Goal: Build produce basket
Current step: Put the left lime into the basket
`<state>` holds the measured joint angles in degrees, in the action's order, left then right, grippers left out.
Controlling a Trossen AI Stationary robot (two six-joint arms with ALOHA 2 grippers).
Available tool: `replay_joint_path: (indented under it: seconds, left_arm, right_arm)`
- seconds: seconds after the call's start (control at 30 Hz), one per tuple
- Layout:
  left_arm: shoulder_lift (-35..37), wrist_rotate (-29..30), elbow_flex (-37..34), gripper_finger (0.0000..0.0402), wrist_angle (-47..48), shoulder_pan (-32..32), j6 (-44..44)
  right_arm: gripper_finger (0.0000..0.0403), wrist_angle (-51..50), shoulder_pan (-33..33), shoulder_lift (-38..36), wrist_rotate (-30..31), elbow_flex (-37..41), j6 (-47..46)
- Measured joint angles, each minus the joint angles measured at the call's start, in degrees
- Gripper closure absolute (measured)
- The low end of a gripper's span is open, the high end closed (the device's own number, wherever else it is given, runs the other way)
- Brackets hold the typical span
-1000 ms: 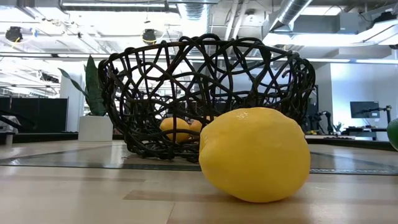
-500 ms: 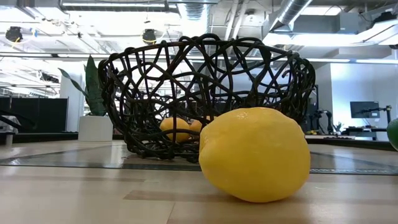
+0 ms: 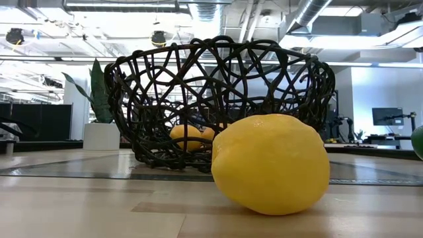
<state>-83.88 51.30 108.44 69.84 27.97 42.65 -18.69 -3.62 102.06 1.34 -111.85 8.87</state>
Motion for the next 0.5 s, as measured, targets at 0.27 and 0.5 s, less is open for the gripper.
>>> replay_joint_path:
  seconds: [0.27,0.5]
  left_arm:
    - [-0.1,1.5,0.0,0.0235,-0.8,-0.1,-0.6]
    - [-0.2,2.5,0.0,0.0171,-2.9,-0.1,-3.4]
  right_arm:
    - [0.0364,-1.1,-0.1,-0.3,0.4,0.0,3.2]
    - [0.0367,-3.0,0.0,-0.3,5.6,-0.1,2.1]
